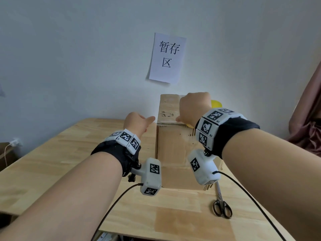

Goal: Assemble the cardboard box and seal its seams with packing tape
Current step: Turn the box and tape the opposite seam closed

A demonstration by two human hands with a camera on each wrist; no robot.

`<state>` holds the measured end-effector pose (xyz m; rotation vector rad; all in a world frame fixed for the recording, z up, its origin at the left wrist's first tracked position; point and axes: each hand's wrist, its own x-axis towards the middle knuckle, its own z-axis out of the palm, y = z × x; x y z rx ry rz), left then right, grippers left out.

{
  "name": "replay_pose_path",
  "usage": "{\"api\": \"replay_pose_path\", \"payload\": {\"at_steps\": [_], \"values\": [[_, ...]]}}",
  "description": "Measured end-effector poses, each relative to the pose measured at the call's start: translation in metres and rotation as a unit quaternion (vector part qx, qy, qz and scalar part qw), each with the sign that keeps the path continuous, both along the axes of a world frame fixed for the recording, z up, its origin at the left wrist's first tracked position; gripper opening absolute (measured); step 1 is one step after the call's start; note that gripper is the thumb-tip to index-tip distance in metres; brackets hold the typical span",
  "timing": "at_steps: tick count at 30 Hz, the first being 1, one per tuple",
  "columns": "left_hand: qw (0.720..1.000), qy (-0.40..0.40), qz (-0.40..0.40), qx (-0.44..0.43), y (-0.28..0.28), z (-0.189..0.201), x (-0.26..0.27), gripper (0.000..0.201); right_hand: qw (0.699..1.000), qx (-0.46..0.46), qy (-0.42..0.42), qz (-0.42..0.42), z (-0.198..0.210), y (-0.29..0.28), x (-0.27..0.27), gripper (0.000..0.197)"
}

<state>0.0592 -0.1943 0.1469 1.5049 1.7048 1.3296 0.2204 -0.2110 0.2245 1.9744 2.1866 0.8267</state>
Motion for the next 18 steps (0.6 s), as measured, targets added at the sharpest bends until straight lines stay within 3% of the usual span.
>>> {"api": "replay_pose_path", "payload": {"at_steps": [12,18], "values": [[0.999,0.030,0.003,-0.010,0.015,-0.003,0.003,0.046,0.999,-0.015,-0.047,-0.015,0.001,0.018,-0.011,0.054],[1.000,-0.022,0.012,0.018,0.018,-0.013,0.003,0.037,0.998,-0.022,-0.048,-0.017,0.002,0.018,-0.015,0.055]]}}
